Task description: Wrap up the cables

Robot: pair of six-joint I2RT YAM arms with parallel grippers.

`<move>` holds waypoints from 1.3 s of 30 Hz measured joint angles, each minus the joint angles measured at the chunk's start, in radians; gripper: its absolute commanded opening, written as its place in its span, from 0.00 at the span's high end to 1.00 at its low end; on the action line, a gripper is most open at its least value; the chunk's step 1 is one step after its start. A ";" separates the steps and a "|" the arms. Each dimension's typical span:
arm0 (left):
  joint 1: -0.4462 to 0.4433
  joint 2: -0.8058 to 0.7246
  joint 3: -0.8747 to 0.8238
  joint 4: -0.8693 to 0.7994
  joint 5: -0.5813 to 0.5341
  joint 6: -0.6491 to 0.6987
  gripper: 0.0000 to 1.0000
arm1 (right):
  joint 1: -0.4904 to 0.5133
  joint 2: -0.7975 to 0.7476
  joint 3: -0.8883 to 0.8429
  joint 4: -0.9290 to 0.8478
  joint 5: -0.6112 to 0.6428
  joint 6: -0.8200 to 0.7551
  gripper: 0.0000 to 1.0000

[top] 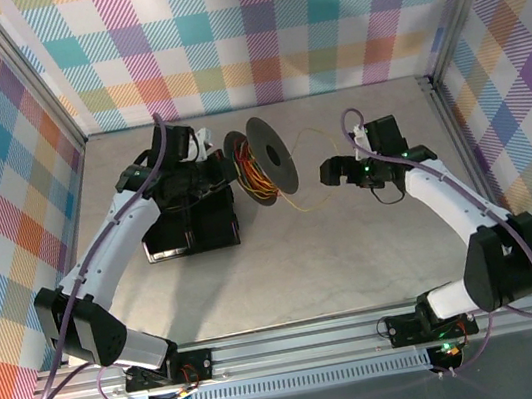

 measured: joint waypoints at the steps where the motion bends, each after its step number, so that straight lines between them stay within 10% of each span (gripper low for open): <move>1: 0.005 -0.001 0.001 -0.002 0.000 0.001 1.00 | 0.000 -0.014 0.005 -0.009 -0.006 -0.013 0.01; 20: 0.023 -0.013 0.086 -0.163 0.029 0.141 1.00 | 0.090 -0.155 0.115 0.010 0.043 -0.576 0.18; 39: 0.023 -0.013 0.120 -0.266 0.047 0.243 1.00 | 0.119 0.028 0.256 0.029 0.013 -1.167 0.35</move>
